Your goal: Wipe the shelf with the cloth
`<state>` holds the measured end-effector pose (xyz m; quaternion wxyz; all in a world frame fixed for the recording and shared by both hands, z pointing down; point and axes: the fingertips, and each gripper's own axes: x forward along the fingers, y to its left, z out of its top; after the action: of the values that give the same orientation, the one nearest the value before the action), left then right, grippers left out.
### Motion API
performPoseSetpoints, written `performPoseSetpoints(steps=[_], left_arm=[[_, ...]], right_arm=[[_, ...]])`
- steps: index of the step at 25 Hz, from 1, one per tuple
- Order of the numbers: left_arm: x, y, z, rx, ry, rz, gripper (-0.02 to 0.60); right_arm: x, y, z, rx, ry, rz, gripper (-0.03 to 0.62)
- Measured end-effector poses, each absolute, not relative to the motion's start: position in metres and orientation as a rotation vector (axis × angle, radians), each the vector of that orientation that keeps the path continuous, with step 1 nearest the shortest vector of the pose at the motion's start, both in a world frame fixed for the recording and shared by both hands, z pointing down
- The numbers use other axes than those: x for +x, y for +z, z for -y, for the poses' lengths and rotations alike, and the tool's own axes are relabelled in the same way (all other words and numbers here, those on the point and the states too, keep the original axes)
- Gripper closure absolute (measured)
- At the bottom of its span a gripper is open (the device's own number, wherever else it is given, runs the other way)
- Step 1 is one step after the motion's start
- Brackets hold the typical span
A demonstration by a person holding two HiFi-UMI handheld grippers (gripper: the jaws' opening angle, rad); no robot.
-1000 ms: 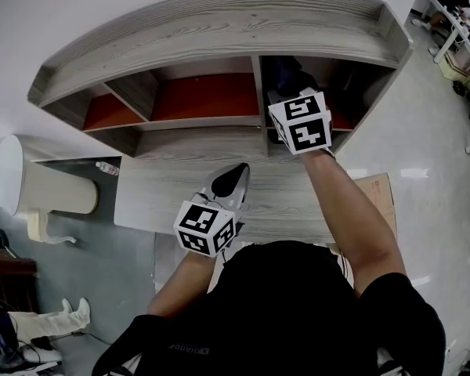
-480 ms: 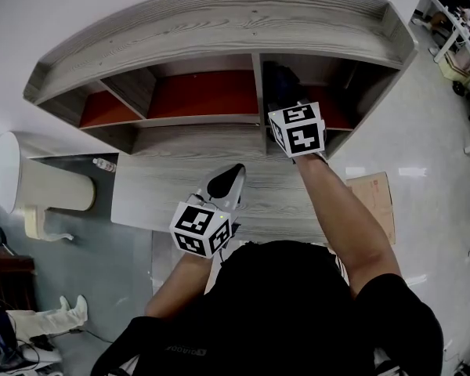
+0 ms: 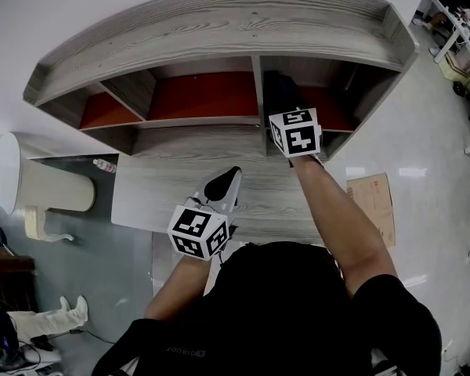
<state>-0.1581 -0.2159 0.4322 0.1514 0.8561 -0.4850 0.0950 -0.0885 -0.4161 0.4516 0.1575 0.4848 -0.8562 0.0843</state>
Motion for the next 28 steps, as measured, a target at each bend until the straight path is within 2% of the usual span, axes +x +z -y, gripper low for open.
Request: performPoseSetpoints(steps=[13, 28], left_arm=[[-0.149, 0.430, 0.222, 2.480, 0.279, 1.370, 0.573], [-0.116, 0.426, 0.227, 2.542, 0.312, 1.288, 0.572]], right_arm=[[-0.061, 0.452, 0.419, 1.461, 0.301, 2.450, 0.490], [0.014, 0.451, 0.422, 1.645, 0.399, 2.401, 0.490]])
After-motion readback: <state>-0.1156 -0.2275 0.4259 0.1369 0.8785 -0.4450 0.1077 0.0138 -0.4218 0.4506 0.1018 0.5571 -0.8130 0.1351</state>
